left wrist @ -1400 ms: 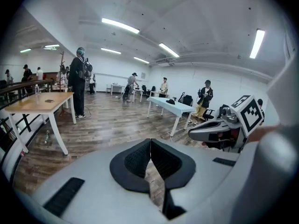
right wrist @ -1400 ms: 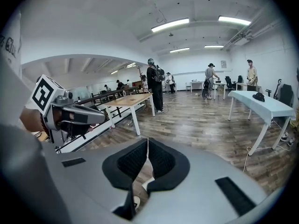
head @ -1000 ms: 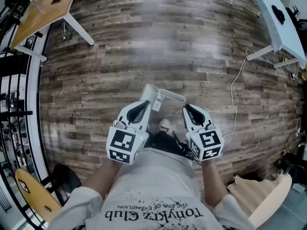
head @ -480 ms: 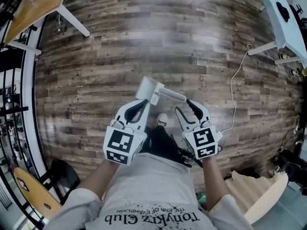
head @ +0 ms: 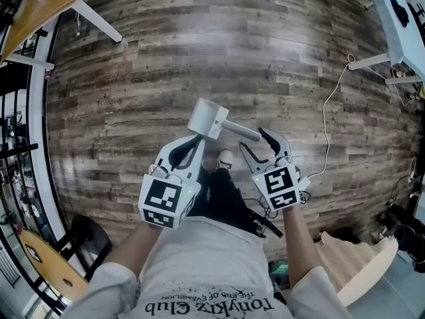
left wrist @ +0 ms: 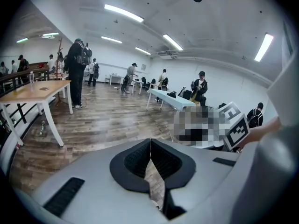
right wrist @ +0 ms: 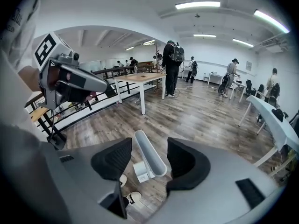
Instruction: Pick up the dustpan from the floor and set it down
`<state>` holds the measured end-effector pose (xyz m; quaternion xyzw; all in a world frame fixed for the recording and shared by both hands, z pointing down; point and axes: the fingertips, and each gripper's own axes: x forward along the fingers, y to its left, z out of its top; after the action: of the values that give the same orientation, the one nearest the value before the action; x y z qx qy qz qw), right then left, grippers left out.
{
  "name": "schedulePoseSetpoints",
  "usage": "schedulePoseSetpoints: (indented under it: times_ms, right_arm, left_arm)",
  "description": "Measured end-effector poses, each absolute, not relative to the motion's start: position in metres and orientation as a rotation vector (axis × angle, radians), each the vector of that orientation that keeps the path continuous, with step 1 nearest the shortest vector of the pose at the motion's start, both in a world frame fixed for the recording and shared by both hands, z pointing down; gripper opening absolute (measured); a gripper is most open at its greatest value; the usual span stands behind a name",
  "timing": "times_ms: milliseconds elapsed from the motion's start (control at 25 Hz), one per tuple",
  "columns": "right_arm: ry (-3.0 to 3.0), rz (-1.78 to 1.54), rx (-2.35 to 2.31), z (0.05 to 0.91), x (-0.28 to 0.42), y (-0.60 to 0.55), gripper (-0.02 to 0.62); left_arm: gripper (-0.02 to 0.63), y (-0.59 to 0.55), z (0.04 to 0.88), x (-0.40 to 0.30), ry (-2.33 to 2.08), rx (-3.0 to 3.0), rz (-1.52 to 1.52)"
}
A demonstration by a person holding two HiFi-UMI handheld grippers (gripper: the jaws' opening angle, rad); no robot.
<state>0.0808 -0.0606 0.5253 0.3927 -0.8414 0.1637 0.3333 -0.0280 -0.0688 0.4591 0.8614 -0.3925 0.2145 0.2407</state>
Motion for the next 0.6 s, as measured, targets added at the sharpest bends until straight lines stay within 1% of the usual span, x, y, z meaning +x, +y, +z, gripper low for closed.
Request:
schedulePoseSetpoints:
  times_ms: [280, 600]
  right_arm:
    - [-2.155, 0.245, 0.819, 0.55, 0.076, -0.068, 0.25]
    - [-2.128, 0.166, 0.607, 0.579, 0.064, -0.073, 0.25]
  left_arm:
    - [0.023, -0.082, 0.471, -0.028, -1.077, 2.332, 0.597]
    - [0.023, -0.091, 0.485, -0.031, -1.095, 2.299, 0.606]
